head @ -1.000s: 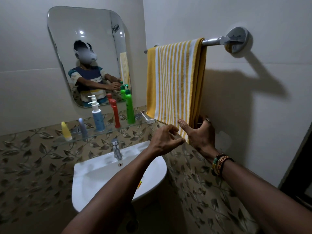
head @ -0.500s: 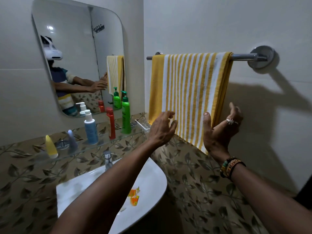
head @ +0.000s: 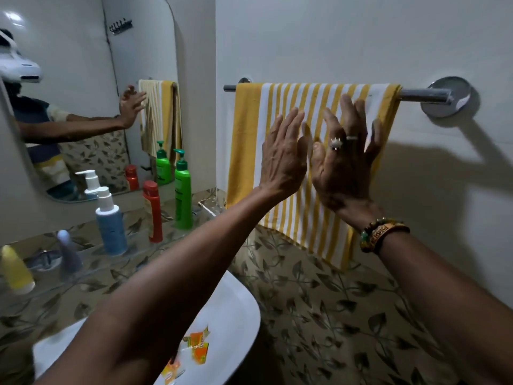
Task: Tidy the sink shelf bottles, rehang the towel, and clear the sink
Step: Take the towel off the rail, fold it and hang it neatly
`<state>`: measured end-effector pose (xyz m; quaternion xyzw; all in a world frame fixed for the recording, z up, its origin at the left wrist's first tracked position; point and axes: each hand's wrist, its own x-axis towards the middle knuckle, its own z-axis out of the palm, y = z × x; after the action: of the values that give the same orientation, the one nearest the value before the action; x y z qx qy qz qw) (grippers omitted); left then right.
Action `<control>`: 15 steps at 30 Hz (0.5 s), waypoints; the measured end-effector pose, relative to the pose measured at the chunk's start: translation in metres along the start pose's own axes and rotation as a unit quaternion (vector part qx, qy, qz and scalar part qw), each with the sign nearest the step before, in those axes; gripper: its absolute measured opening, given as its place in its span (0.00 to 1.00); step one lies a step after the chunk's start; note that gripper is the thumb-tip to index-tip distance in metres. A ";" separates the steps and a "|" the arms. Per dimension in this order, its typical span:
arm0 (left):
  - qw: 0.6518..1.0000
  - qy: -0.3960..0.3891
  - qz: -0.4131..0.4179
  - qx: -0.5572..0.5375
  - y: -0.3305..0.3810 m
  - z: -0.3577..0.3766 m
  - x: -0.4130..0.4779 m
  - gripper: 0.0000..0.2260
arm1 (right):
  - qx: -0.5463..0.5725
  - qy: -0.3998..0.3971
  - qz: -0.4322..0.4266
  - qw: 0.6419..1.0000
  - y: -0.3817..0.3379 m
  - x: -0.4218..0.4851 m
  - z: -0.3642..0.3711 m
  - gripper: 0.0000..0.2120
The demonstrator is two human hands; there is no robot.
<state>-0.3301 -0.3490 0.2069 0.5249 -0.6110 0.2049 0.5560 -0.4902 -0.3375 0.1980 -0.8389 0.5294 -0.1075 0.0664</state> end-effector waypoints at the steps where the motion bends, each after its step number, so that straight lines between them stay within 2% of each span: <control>1: 1.000 0.002 0.008 -0.003 -0.002 0.001 0.005 0.21 | -0.008 0.019 0.000 1.000 -0.003 0.006 -0.005 0.23; 6: 0.998 -0.018 0.051 -0.015 -0.008 0.002 0.034 0.24 | 0.063 0.068 -0.043 0.995 -0.011 0.040 -0.018 0.33; 12: 0.994 -0.064 0.091 0.022 -0.029 0.002 0.075 0.23 | 0.112 0.092 0.009 0.989 -0.022 0.068 -0.034 0.35; 15: 0.994 -0.056 0.093 0.027 -0.040 0.001 0.095 0.19 | 0.004 0.114 -0.017 0.993 -0.024 0.057 -0.039 0.27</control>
<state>-0.2801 -0.4036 0.2786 0.4911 -0.6815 0.2422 0.4855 -0.4556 -0.3788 0.2478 -0.8299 0.5188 -0.2052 0.0069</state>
